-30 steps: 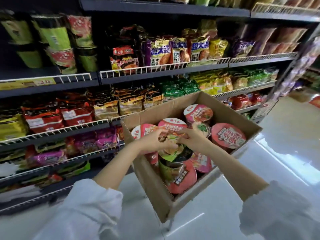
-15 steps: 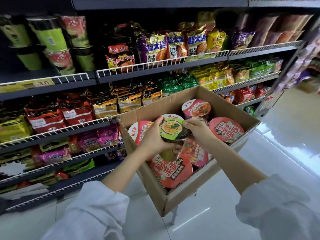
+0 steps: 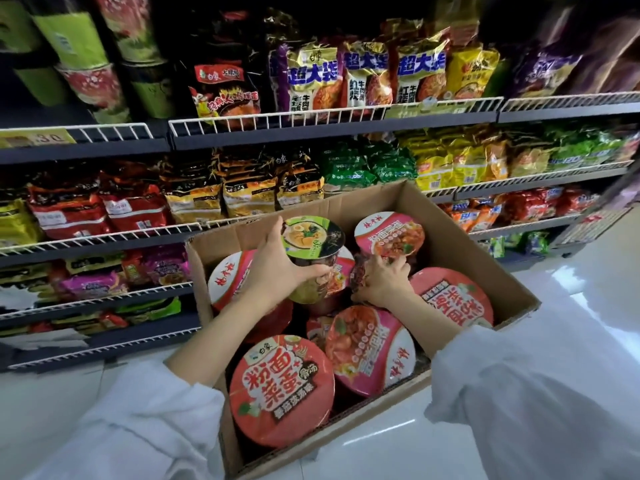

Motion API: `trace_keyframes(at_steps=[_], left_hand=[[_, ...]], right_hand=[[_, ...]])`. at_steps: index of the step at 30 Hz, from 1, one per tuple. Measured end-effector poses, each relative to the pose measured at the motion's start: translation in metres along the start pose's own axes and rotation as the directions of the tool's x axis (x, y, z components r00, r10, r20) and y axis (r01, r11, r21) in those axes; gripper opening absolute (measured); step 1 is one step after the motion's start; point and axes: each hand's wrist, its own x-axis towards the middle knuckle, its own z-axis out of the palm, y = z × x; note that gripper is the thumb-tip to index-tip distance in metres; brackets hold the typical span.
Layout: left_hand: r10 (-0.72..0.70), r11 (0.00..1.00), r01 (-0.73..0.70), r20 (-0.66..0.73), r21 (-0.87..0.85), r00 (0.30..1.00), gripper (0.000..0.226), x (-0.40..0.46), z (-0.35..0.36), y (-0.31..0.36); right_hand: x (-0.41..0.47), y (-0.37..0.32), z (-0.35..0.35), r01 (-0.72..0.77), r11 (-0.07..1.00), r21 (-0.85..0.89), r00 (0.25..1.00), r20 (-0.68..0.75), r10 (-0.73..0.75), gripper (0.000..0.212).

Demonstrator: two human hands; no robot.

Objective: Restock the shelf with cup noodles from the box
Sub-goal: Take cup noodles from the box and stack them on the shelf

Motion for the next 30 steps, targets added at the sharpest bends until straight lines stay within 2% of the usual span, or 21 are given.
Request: trace_keyframes(at_steps=[4, 8, 13, 16, 20, 24, 30], left_hand=[[-0.010, 1.000, 0.010, -0.021, 0.018, 1.000, 0.116, 0.007, 0.007, 0.004], [-0.006, 1.000, 0.008, -0.088, 0.030, 0.996, 0.116, 0.012, 0.003, 0.008], [0.033, 0.999, -0.034, -0.210, -0.002, 0.977, 0.117, 0.017, -0.021, 0.011], [0.041, 0.997, -0.061, -0.327, -0.049, 0.944, 0.111, 0.017, -0.051, 0.011], [0.084, 0.976, -0.168, -0.470, -0.141, 0.879, 0.092, 0.016, -0.105, -0.003], [0.092, 0.964, -0.221, -0.596, -0.148, 0.798, 0.085, 0.015, -0.171, -0.037], [0.105, 0.967, -0.230, -0.651, -0.109, 0.752, 0.079, 0.037, -0.294, -0.122]], right_hand=[[0.015, 0.002, 0.011, -0.017, 0.991, -0.129, 0.999, -0.036, 0.013, 0.116], [0.011, -0.005, -0.001, 0.044, 0.976, -0.215, 0.991, -0.116, -0.071, 0.112], [-0.010, -0.033, -0.054, 0.175, 0.974, -0.146, 0.963, -0.180, -0.200, 0.095], [-0.024, -0.063, -0.083, 0.271, 0.958, -0.097, 0.931, -0.228, -0.287, 0.094], [-0.036, -0.120, -0.095, 0.437, 0.899, -0.004, 0.862, -0.284, -0.420, 0.092], [-0.047, -0.197, -0.092, 0.542, 0.833, 0.112, 0.813, -0.319, -0.486, 0.086], [-0.053, -0.343, -0.070, 0.647, 0.753, 0.115, 0.731, -0.372, -0.571, 0.083]])
